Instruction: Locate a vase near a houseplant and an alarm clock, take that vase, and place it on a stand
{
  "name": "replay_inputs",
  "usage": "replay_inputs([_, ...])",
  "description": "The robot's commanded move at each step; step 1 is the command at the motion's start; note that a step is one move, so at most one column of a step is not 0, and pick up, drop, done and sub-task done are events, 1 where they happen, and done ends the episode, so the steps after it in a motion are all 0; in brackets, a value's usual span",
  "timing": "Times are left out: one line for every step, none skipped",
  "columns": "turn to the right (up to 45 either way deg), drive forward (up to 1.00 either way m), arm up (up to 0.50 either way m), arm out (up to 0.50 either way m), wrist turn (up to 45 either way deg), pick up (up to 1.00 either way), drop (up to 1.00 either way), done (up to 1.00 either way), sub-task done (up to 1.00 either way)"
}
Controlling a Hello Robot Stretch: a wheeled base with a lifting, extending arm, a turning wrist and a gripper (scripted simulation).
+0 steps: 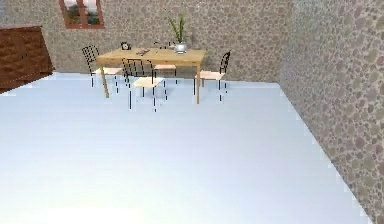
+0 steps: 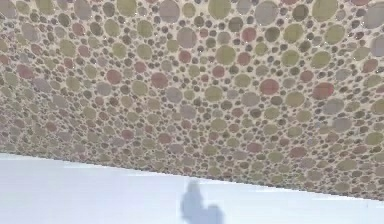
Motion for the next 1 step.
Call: replay_inputs([0.0,1.00,0.00,0.00,0.0,0.00,0.00,0.00,0.00])
